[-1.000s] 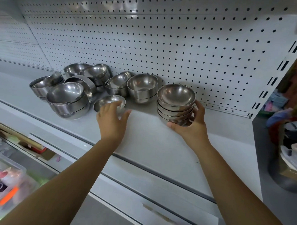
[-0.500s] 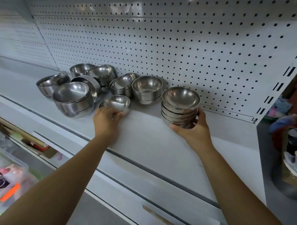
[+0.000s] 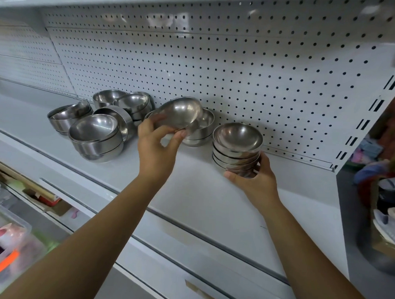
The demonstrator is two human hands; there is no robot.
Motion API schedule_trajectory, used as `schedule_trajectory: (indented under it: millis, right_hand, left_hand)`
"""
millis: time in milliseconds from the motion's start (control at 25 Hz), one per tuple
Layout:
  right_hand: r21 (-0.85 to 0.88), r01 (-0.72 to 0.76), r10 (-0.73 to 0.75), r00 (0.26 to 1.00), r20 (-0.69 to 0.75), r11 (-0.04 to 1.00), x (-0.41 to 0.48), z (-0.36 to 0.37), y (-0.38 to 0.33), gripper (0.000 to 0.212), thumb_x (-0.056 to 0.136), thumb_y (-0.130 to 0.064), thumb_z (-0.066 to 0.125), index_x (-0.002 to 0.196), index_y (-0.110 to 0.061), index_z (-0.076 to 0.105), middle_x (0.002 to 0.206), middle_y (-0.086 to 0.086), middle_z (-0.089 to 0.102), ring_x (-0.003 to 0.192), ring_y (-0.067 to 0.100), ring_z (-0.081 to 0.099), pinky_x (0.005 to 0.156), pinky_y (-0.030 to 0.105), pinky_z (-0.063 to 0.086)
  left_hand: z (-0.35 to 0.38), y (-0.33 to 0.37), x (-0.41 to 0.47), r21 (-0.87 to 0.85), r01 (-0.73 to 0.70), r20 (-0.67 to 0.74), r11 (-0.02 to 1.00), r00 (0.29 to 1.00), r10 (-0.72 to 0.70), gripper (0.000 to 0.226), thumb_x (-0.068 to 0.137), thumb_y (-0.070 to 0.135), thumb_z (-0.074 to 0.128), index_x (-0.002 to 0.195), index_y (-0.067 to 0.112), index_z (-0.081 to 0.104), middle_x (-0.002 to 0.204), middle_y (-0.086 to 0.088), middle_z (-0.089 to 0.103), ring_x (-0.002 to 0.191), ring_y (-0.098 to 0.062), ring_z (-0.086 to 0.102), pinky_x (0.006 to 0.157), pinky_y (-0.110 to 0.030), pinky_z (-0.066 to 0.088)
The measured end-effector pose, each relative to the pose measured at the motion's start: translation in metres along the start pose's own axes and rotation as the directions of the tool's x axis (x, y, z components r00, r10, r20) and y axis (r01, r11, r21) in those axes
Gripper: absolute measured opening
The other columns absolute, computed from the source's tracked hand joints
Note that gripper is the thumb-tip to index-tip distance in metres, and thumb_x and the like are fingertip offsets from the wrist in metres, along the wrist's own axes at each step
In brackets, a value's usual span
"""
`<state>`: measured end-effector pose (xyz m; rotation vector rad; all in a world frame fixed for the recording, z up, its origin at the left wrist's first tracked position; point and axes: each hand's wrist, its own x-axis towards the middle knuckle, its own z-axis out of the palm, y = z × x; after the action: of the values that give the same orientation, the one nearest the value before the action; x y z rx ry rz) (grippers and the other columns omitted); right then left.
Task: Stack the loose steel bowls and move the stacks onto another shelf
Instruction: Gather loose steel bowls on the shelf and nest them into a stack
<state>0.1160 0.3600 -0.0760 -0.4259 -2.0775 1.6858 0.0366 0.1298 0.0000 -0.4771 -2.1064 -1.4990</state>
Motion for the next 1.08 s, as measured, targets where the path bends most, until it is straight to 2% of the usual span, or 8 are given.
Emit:
schedule_trajectory:
  millis: [160,360,480,560,720,840,960,1080]
  right_hand:
    - [0.038,-0.006,0.006,1.000,-0.002,0.999,0.001,0.001,0.002,0.092,0.063,-0.018,0.100,0.134,-0.039,0.045,0.122,-0.014,0.063,0.109,-0.001,0.064,0.077,0.006,0.053]
    - [0.048,-0.004,0.004,1.000,0.002,0.999,-0.002,0.000,0.000,0.095,0.064,-0.018,0.100,0.138,-0.038,0.044,0.118,-0.023,0.061,0.098,-0.012,0.065,0.075,0.005,0.052]
    - [0.049,-0.003,0.003,1.000,-0.006,0.999,-0.002,-0.001,0.000,0.093,0.064,-0.016,0.099,0.135,-0.039,0.044,0.114,-0.022,0.063,0.090,-0.014,0.067,0.073,0.007,0.053]
    - [0.043,0.004,-0.004,1.000,-0.007,0.999,-0.003,-0.002,-0.001,0.090,0.065,-0.016,0.099,0.131,-0.042,0.044,0.113,-0.021,0.064,0.087,-0.018,0.066,0.072,0.006,0.052]
    - [0.032,0.016,-0.016,1.000,0.000,0.999,-0.004,-0.003,0.000,0.081,0.066,-0.013,0.098,0.119,-0.047,0.047,0.111,-0.020,0.065,0.086,-0.015,0.067,0.072,0.006,0.051]
    - [0.021,0.021,-0.021,1.000,-0.006,1.000,-0.004,-0.004,0.000,0.077,0.067,-0.014,0.098,0.111,-0.053,0.048,0.108,-0.018,0.067,0.084,-0.012,0.068,0.071,0.008,0.052]
    - [0.023,0.018,-0.018,1.000,-0.007,1.000,-0.004,-0.004,0.002,0.076,0.067,-0.015,0.098,0.109,-0.055,0.049,0.108,-0.017,0.069,0.086,-0.011,0.069,0.073,0.009,0.053]
    - [0.011,0.012,-0.013,1.000,0.000,1.000,-0.003,-0.003,0.003,0.078,0.065,-0.020,0.100,0.113,-0.056,0.049,0.114,-0.017,0.070,0.096,-0.007,0.069,0.082,0.015,0.056]
  left_hand:
    - [0.025,0.029,0.012,-0.153,-0.073,0.206,0.986,0.973,0.104,0.023,0.082,0.024,0.084,0.080,0.042,0.071,0.140,0.015,0.045,0.134,-0.006,0.043,0.109,-0.015,0.036]
    - [0.057,0.038,0.017,-0.206,-0.030,0.384,0.978,0.917,0.109,0.013,0.078,0.021,0.085,0.083,0.029,0.075,0.154,0.001,0.040,0.140,-0.015,0.043,0.102,-0.005,0.036]
    - [0.064,0.034,0.018,-0.160,-0.016,0.445,0.987,0.891,0.086,0.020,0.078,0.023,0.086,0.080,0.038,0.073,0.156,0.005,0.038,0.139,-0.006,0.041,0.102,-0.002,0.033]
    - [0.065,0.031,0.017,-0.132,-0.017,0.490,0.991,0.868,0.080,0.017,0.080,0.022,0.086,0.081,0.035,0.075,0.157,0.006,0.037,0.137,0.001,0.039,0.102,0.000,0.032]
    - [0.069,0.023,0.014,-0.127,-0.027,0.523,0.991,0.848,0.090,0.009,0.080,0.024,0.085,0.083,0.026,0.077,0.157,0.005,0.038,0.141,0.001,0.038,0.116,-0.024,0.037]
    - [0.069,0.020,0.012,-0.140,0.002,0.525,0.990,0.848,0.073,0.012,0.079,0.025,0.086,0.086,0.028,0.077,0.156,0.008,0.039,0.141,0.000,0.040,0.116,-0.027,0.036]
    - [0.065,0.016,0.012,-0.146,0.032,0.506,0.989,0.861,0.047,0.045,0.072,0.036,0.091,0.112,0.034,0.070,0.152,0.016,0.042,0.138,0.002,0.043,0.114,-0.024,0.037]
    - [0.063,0.016,0.015,-0.108,0.140,0.526,0.984,0.848,-0.063,0.083,0.067,0.047,0.091,0.138,0.033,0.051,0.144,0.015,0.051,0.135,-0.002,0.048,0.109,-0.020,0.039]
